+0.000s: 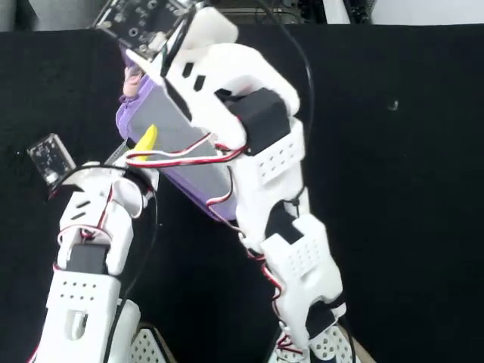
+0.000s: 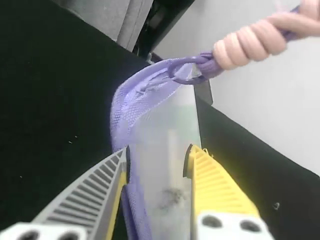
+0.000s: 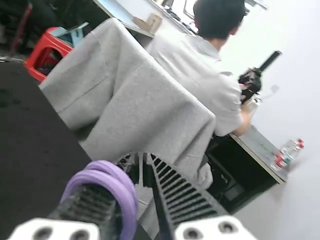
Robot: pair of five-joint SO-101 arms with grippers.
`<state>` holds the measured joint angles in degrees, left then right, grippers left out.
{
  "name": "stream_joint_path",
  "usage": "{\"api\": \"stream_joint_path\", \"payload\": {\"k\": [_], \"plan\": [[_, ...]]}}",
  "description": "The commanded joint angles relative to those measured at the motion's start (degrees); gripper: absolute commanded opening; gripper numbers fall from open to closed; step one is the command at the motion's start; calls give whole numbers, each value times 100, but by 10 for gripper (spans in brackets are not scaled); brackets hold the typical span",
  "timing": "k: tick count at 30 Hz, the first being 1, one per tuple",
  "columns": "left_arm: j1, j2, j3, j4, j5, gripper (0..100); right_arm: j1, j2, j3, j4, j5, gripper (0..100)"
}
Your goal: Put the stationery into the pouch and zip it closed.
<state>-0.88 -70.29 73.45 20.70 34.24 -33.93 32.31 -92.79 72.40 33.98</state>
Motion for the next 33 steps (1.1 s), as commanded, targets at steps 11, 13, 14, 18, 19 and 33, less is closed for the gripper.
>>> {"api": "stream_joint_path", "payload": {"k": [11,13,14,18,19,33], "plan": [[-48,-800,295,-149,-677,206,53,-110,-295,-132,9,11],[-48,-308,40,-220,-668,206,0,-119,-295,-123,9,11],[-48,0,-101,-220,-659,206,-9,-127,-295,-123,9,11],[-48,1345,-752,-220,-659,203,-26,-136,-295,-132,9,11],[-57,1662,-927,-220,-659,202,-26,-136,-295,-123,9,11],[286,2435,-1622,-229,-703,67,237,-154,-303,-141,26,11]]}}
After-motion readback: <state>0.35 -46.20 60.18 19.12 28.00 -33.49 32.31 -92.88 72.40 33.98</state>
